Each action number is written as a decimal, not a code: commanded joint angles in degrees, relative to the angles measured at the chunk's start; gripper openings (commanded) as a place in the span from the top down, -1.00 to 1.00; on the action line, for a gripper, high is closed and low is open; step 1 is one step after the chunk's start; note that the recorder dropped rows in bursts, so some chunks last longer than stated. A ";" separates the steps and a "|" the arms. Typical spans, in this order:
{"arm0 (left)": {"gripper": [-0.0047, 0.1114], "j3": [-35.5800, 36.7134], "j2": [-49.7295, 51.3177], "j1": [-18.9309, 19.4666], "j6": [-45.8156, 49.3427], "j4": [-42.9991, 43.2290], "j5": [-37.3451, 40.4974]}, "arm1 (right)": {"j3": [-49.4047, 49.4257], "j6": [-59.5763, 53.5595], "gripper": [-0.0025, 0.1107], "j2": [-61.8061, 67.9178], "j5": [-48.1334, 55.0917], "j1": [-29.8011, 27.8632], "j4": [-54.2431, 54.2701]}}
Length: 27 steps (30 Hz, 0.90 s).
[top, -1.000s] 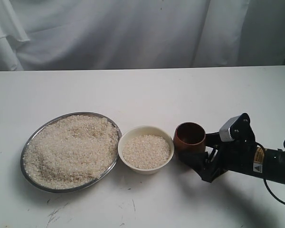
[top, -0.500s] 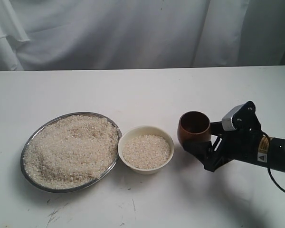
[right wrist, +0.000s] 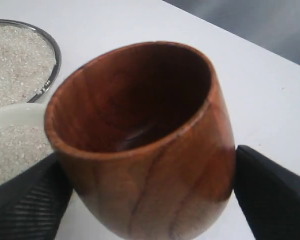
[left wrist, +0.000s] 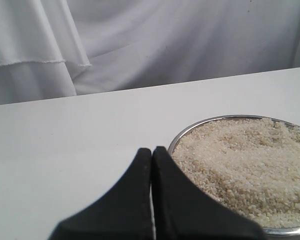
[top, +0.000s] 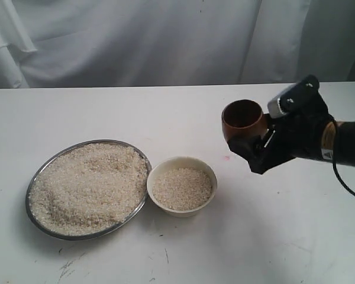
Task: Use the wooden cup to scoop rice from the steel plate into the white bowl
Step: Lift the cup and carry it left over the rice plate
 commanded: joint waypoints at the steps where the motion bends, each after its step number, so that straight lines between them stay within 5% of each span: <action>1: 0.92 -0.16 0.44 -0.37 -0.12 -0.06 -0.58 | -7.83 10.54 0.96 -2.81 12.32 6.21 -11.72; 9: 0.92 -0.16 0.44 -0.37 -0.27 -0.06 -0.58 | -21.13 14.61 0.96 0.29 31.88 19.74 -23.50; 15: 0.92 -0.16 0.44 -0.37 -0.14 -0.06 -0.58 | -30.83 0.83 0.96 9.01 42.12 29.15 -23.39; 27: 0.92 -0.16 0.44 -0.37 -0.28 -0.06 -0.58 | -37.73 -16.76 0.96 17.71 47.28 37.95 -23.40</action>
